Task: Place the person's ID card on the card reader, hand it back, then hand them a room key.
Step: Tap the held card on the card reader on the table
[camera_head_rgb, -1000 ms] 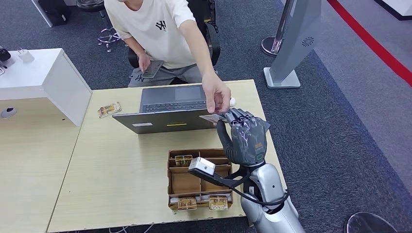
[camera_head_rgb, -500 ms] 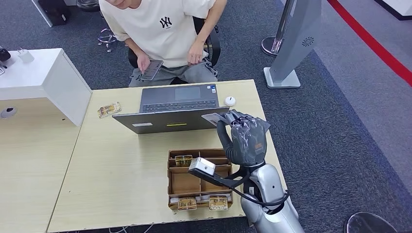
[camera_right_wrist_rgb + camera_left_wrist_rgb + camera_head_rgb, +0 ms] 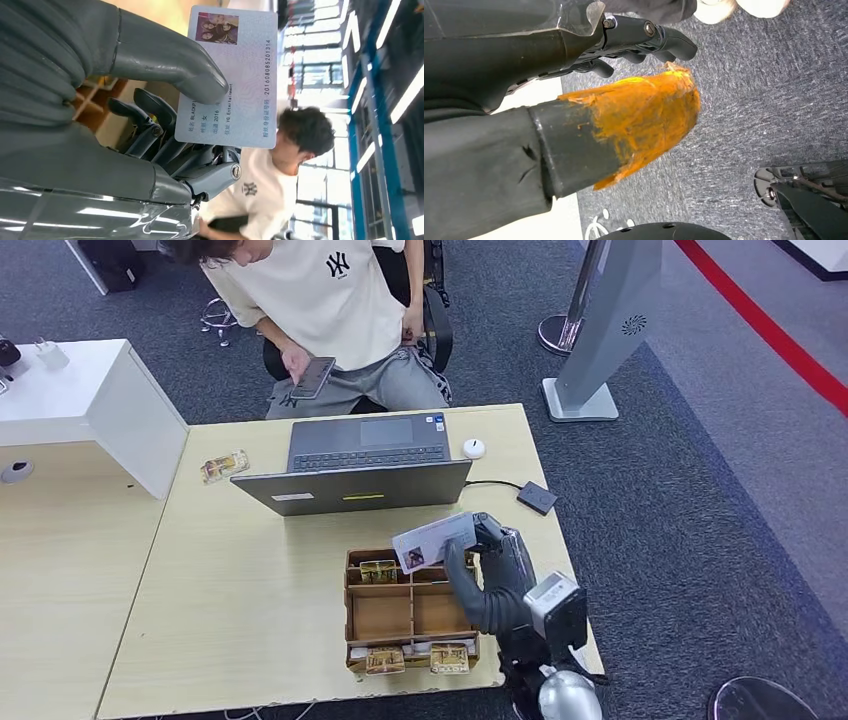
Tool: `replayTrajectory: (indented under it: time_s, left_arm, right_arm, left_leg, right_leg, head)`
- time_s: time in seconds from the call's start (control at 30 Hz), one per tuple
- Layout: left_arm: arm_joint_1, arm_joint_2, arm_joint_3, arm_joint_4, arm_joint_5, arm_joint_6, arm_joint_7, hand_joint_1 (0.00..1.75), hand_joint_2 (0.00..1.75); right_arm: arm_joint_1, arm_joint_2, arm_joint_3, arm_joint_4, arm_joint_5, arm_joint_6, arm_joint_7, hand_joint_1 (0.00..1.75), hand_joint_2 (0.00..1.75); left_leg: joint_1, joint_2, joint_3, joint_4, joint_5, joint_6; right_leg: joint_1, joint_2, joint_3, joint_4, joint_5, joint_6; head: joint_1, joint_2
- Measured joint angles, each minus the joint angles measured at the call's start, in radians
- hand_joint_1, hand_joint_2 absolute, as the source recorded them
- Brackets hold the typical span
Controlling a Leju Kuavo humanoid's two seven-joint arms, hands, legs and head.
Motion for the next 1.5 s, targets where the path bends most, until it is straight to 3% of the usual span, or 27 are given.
replayTrajectory:
  time_s: [0.23,0.5,0.93,1.17,1.5]
  left_arm:
    - [0.001,0.0,0.023,0.0,0.03,0.013,-0.018,0.0,0.0]
    - [0.004,0.001,0.06,0.0,0.054,0.022,-0.03,0.0,0.0]
    - [0.005,0.001,0.09,0.0,0.072,0.03,-0.031,0.0,0.0]
    - [0.005,0.001,0.091,0.0,0.072,0.03,-0.037,0.0,0.0]
    - [0.005,0.002,0.092,0.0,0.07,0.03,-0.034,0.0,0.0]
  right_arm:
    - [0.124,-0.003,-0.096,-0.04,-0.21,0.144,-0.005,1.75,1.75]
    - [0.215,-0.016,-0.218,-0.055,-0.209,0.181,-0.007,1.75,1.75]
    - [0.274,-0.022,-0.43,-0.018,0.134,0.105,0.024,1.75,1.75]
    - [0.264,-0.015,-0.467,0.062,0.316,0.083,0.055,1.75,1.75]
    - [0.24,-0.014,-0.512,0.166,0.414,0.055,0.09,1.75,1.75]
  left_leg:
    - [0.0,0.0,0.0,0.0,0.0,0.0]
    - [0.0,0.0,0.001,0.0,0.0,0.0]
    - [0.0,0.0,0.0,0.0,0.0,0.0]
    - [0.0,0.0,0.001,0.0,0.0,0.0]
    - [0.0,0.0,0.0,0.0,0.0,0.0]
  right_leg:
    - [0.0,0.0,0.0,0.0,0.0,0.0]
    - [0.0,0.0,0.001,0.0,0.0,0.0]
    - [0.0,0.0,0.001,0.0,0.0,0.0]
    - [0.0,0.0,0.001,0.0,0.0,0.0]
    - [0.0,0.0,0.001,0.0,0.0,0.0]
  head:
    - [0.0,0.0]
    - [0.0,0.0]
    - [0.0,0.0]
    - [0.0,0.0]
    - [0.0,0.0]
